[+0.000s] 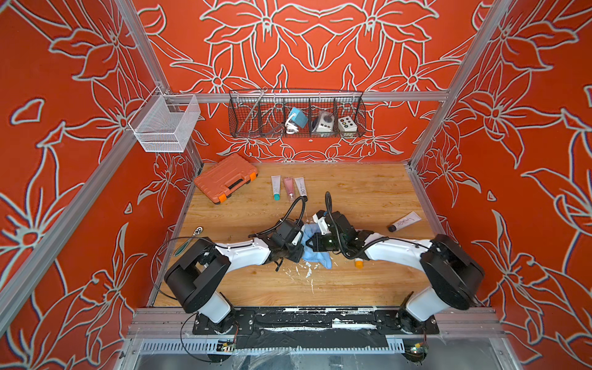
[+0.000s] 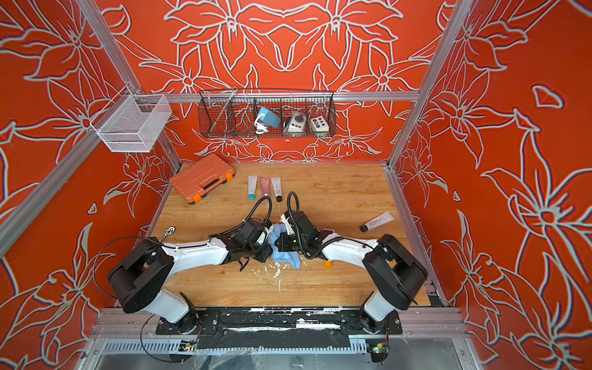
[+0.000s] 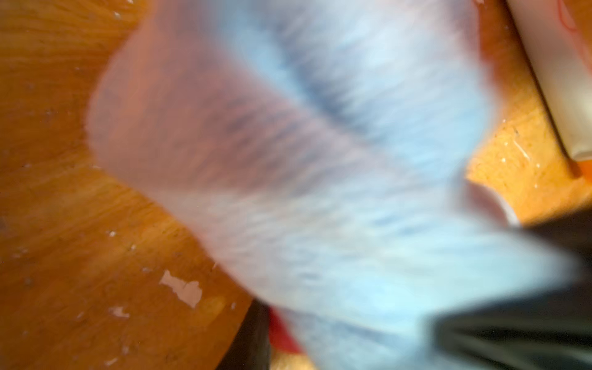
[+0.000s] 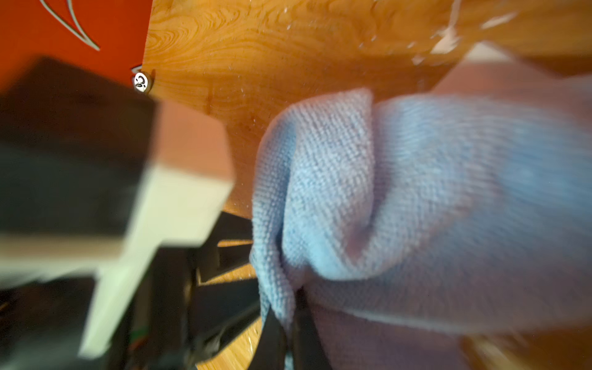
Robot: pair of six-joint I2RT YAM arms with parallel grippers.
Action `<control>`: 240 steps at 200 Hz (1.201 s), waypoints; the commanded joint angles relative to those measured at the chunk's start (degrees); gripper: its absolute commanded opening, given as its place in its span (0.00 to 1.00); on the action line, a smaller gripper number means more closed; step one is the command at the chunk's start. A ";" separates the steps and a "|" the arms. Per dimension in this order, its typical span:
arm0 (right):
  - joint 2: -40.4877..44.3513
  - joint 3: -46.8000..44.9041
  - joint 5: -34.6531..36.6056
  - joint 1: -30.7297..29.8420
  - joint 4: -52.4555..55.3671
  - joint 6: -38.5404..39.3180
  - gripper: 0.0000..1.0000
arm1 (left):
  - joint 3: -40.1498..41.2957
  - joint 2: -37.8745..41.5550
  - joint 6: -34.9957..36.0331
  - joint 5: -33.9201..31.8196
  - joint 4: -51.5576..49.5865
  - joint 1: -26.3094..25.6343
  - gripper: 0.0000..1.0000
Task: Wipe the surface of the toothpaste tube
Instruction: Move the toothpaste to the center of the board.
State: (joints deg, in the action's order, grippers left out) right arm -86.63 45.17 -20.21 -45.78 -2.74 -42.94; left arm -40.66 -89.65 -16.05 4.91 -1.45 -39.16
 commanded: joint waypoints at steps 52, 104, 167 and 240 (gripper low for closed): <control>22.12 6.92 10.55 5.41 28.08 13.15 0.00 | -11.92 -7.77 -12.81 -9.10 -2.04 -0.74 0.10; 35.42 11.31 12.23 10.66 39.70 17.20 0.00 | -24.32 -15.96 -18.66 -13.67 -7.31 -1.01 0.09; 40.85 15.15 15.22 13.14 49.86 21.35 0.00 | -41.90 -28.40 -23.12 -17.34 -14.41 -1.01 0.11; 43.33 15.24 21.44 15.61 55.32 23.85 0.00 | -63.73 -42.30 -25.77 -22.63 -22.83 0.39 0.14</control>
State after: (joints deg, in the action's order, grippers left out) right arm -44.16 59.00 -2.70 -31.00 49.28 -21.32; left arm -98.02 -128.60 -39.68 -14.31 -19.77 -39.59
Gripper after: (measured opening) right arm 0.057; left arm 0.256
